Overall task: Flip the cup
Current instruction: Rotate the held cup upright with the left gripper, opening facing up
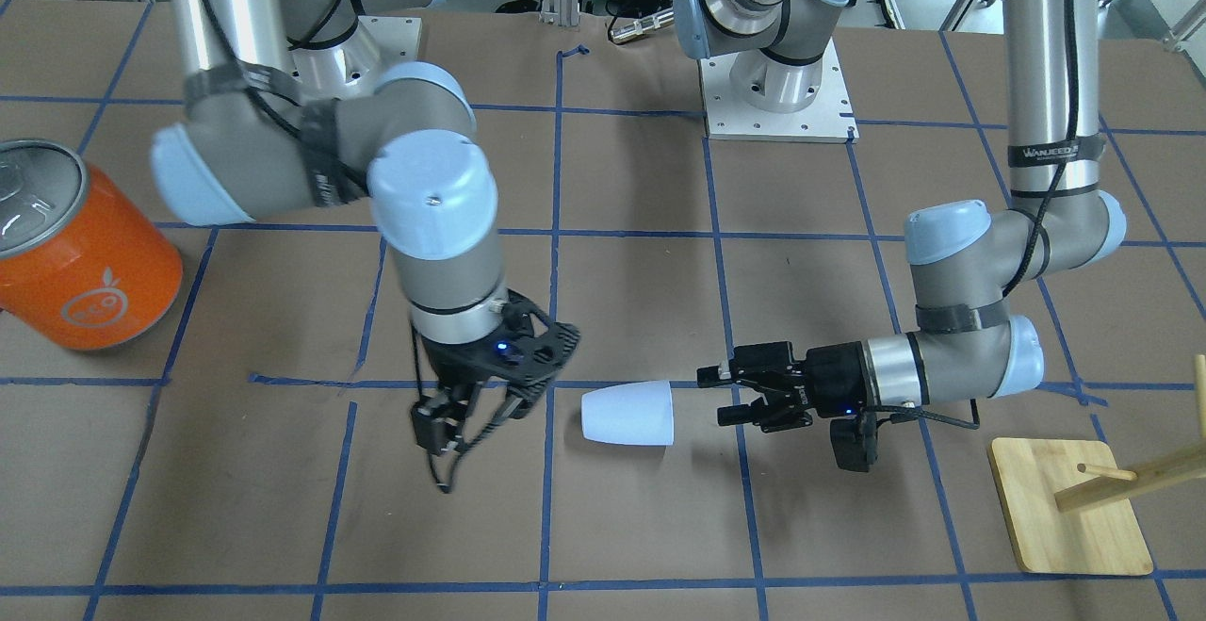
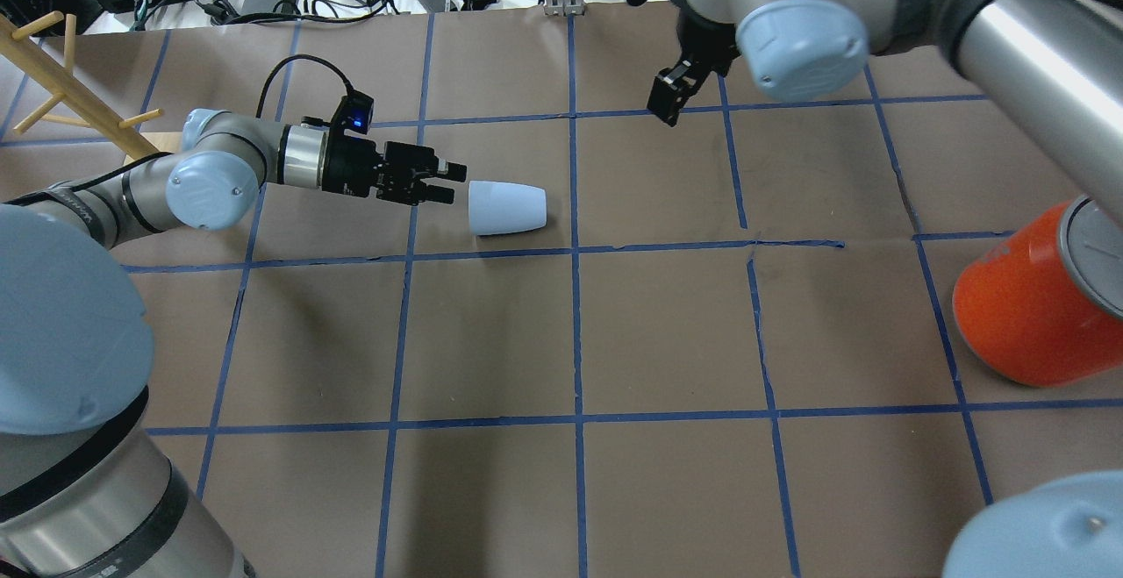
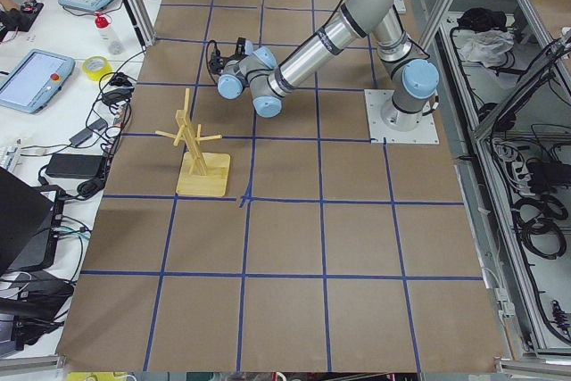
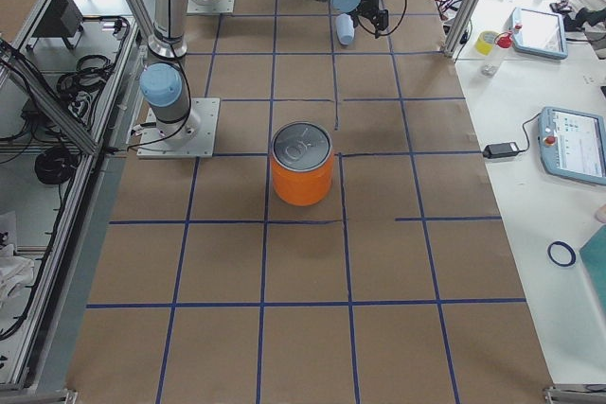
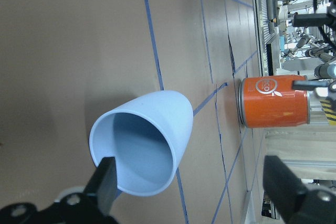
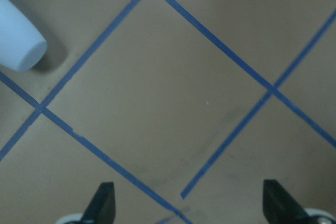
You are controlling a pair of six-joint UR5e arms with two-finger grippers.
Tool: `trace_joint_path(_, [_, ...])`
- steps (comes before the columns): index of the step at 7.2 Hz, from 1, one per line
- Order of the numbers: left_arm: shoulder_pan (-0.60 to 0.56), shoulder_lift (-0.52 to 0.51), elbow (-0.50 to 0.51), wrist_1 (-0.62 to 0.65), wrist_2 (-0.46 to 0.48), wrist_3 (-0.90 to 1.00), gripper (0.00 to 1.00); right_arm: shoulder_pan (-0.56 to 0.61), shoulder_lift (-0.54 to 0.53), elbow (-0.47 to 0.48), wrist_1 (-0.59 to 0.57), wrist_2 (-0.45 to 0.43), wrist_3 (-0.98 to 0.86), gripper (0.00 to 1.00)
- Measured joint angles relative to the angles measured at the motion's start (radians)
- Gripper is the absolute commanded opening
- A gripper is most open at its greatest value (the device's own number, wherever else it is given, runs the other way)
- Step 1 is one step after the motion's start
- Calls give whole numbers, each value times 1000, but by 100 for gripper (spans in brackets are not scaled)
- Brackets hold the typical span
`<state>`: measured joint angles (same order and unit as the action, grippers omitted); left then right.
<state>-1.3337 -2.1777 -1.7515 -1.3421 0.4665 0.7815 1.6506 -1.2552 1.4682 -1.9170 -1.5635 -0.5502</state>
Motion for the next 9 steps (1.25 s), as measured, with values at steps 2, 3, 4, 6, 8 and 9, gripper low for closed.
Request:
trace_joint_path(2, [-21, -36, 1, 14, -63, -4, 19, -87, -72, 13, 114, -17, 179, 100])
trace_joint_path(3, [-29, -46, 2, 15, -89, -6, 0, -98, -85, 15, 137, -30, 312, 100])
trace_joint_path(4, [-32, -50, 2, 16, -103, -9, 0, -102, -87, 15, 142, -35, 406, 100])
trace_joint_path(6, [-33, -46, 2, 17, -111, -19, 0, -104, -86, 15, 138, -38, 474, 100])
trace_joint_path(8, [-34, -14, 6, 18, -109, -114, 0, -103, -101, 16, 143, -31, 524, 100])
trace_joint_path(9, [-34, 7, 10, 36, -97, -196, 0, -102, -119, 16, 147, -28, 535, 100])
